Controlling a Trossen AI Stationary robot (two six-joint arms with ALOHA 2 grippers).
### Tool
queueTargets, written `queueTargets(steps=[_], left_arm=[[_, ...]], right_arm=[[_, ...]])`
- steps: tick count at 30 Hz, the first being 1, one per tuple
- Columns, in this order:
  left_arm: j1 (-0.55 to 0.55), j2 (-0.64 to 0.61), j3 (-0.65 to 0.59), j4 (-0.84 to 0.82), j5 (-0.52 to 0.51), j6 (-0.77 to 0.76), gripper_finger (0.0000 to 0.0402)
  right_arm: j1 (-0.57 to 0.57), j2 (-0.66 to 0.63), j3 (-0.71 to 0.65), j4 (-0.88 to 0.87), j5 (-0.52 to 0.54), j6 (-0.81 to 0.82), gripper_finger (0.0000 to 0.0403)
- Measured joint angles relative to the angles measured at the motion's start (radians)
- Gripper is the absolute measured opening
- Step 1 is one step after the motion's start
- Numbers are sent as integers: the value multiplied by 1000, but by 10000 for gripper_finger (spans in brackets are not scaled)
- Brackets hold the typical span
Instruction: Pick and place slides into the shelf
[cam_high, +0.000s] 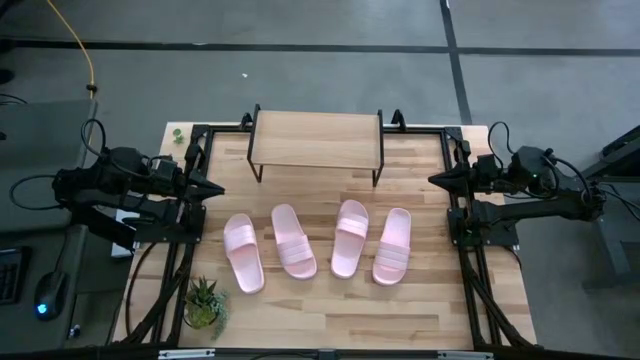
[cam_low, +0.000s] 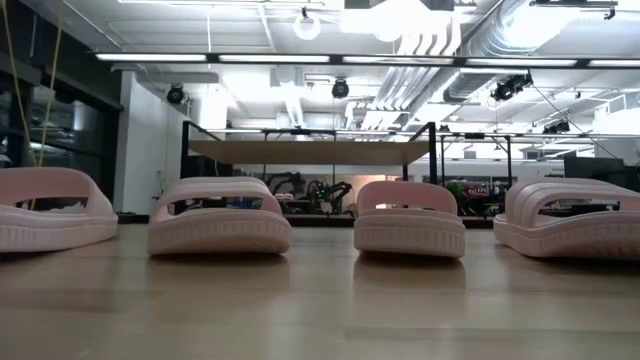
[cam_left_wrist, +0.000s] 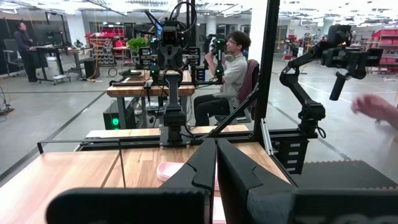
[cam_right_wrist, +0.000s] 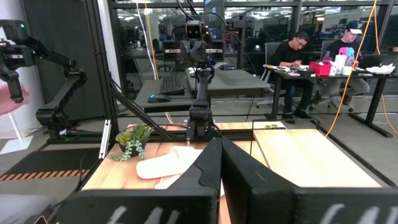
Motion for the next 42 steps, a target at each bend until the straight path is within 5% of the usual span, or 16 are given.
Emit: queueTargets(steps=[42], left_arm=[[0,1,0,32,-19,-33,5]], right_arm=[[0,0,0,9,0,-31,0]])
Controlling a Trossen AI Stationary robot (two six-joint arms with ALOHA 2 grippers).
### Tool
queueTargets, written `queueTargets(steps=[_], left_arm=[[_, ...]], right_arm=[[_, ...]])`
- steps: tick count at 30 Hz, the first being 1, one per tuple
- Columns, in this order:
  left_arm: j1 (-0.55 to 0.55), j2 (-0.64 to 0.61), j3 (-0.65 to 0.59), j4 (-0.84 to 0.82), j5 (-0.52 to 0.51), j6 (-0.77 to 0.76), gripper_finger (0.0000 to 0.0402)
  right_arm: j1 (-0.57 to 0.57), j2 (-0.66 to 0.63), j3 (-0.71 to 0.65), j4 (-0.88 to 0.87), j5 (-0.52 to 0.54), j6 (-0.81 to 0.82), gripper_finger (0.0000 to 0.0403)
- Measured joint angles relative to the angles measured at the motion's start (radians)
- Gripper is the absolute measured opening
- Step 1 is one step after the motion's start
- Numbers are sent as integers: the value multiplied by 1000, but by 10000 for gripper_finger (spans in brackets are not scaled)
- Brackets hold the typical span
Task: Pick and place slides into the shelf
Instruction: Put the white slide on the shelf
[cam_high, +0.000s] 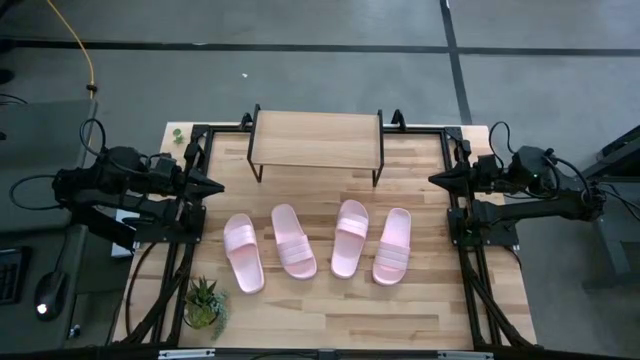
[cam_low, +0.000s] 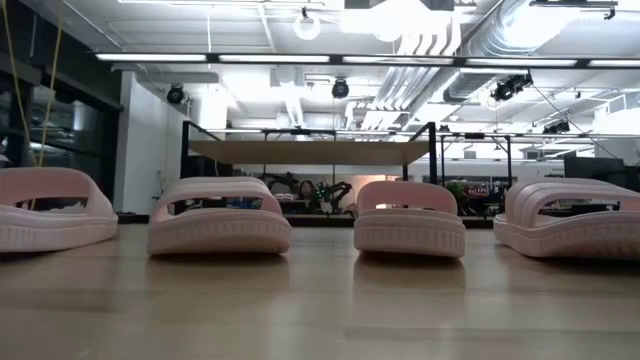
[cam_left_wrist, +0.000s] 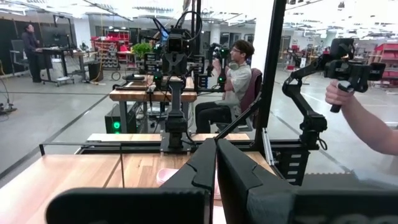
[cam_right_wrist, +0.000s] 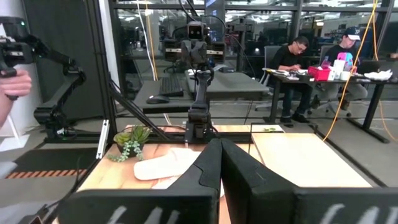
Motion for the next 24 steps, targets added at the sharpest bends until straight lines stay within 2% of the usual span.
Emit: queueTargets(steps=[10,17,24], left_arm=[[0,2,0,-5,0,-73,7],[0,52,0,13,0,-79,8],[0,94,0,23,0,-79,8]], right_arm=[[0,0,0,10,0,5,0],[0,2,0,8,-12,-8,2],[0,54,0,2,-5,-49,48]])
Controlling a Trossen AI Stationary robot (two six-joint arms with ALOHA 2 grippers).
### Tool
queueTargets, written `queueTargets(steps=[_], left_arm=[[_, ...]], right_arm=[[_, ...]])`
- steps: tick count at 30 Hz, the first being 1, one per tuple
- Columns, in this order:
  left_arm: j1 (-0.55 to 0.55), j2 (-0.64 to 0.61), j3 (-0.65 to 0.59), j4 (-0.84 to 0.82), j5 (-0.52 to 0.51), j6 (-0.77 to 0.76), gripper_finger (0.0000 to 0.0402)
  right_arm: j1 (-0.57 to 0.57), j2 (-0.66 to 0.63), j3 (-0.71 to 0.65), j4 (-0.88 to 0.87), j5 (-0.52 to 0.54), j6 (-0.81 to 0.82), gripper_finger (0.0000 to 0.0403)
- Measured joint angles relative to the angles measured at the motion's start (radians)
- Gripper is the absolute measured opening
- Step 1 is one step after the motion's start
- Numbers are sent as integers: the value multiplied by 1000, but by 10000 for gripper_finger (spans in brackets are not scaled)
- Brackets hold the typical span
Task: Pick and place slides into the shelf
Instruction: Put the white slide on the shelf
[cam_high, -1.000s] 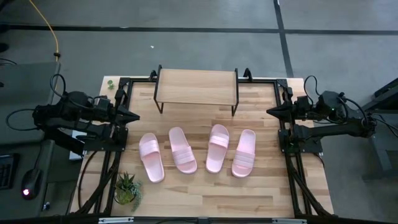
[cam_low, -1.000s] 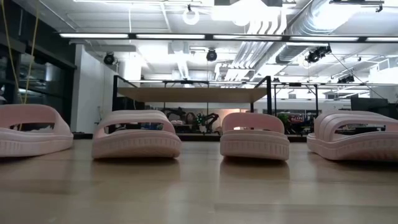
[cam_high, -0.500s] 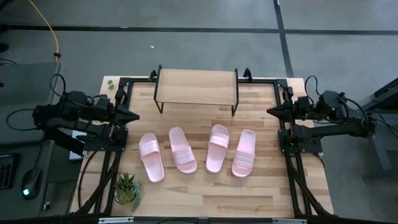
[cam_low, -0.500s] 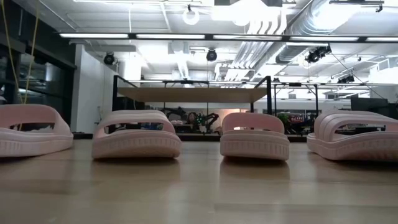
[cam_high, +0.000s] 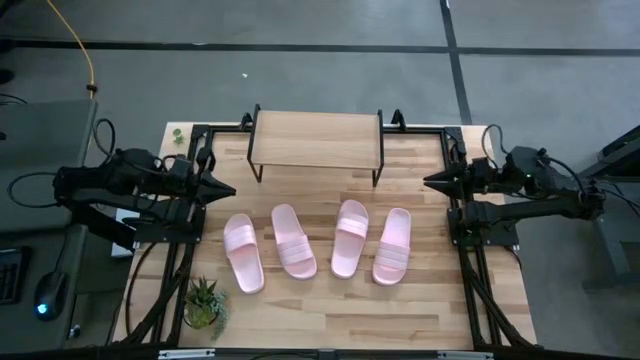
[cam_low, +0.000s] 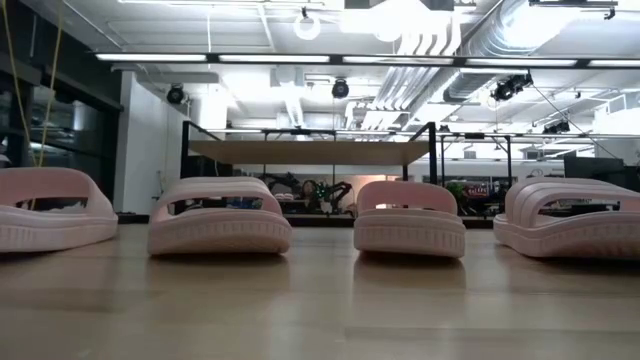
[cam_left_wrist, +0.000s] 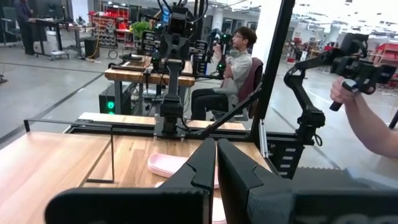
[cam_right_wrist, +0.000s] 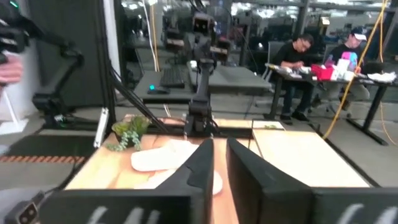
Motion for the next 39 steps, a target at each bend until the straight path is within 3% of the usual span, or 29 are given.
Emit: queueTargets(steps=[7,12,19,26,31,39], left_arm=[[0,-2,0,0,0,-33,8],[0,-14,0,-1,3,-71,8],[0,-15,0,-3,3,-101,8],[0,-15,0,-31,0,-90,8],[0,-13,0,-124,-5,-25,8],[0,8,0,-181,-133,-52,8]], right_arm=[[0,97,0,30,34,-26,96],[0,131,16,30,35,-42,102],[23,208,150,-77,54,-77,102],[159,365,343,-309,306,-92,102],[258,497,438,-416,428,-45,102],[361,698,548,-571,618,11,102]])
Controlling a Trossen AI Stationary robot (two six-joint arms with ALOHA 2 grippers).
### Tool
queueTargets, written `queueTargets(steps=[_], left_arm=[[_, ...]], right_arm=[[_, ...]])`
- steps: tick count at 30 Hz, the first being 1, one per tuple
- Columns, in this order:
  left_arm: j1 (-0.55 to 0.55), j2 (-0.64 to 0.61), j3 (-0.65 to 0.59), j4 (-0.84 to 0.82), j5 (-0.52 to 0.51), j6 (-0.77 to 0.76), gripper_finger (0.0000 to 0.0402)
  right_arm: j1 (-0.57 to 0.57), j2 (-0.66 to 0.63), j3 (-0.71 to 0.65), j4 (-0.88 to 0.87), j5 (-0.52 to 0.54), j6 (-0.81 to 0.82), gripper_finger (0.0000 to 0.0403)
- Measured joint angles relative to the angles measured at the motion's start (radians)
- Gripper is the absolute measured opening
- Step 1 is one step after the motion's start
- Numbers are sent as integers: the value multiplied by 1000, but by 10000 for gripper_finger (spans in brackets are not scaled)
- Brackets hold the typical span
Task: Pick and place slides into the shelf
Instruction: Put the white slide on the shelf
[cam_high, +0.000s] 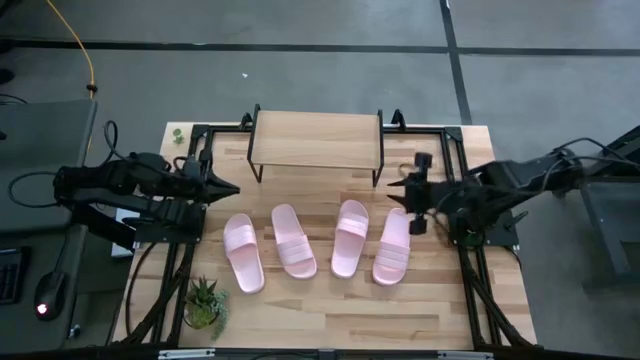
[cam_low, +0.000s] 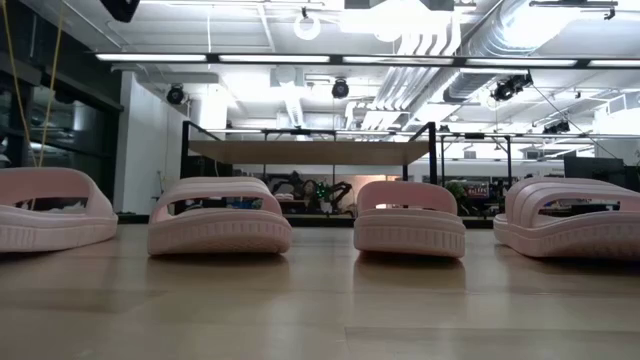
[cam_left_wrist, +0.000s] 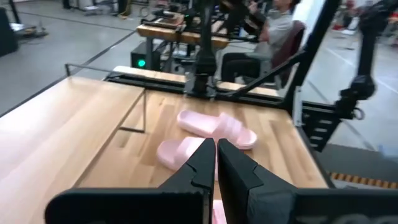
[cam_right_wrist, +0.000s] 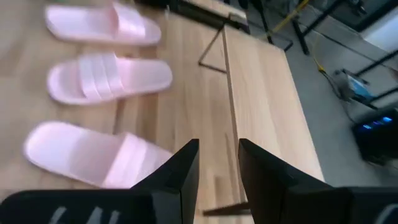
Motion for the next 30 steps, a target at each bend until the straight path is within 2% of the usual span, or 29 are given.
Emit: queueTargets(steps=[7,19,30], left_arm=[[0,47,0,-24,-68,0,8],[0,148,0,-19,-70,-33,8],[0,243,-1,40,-78,-61,7]], right_arm=[[58,149,36,-110,115,66,102],[147,306,43,-203,200,236,102],[188,456,43,-234,208,371,102]])
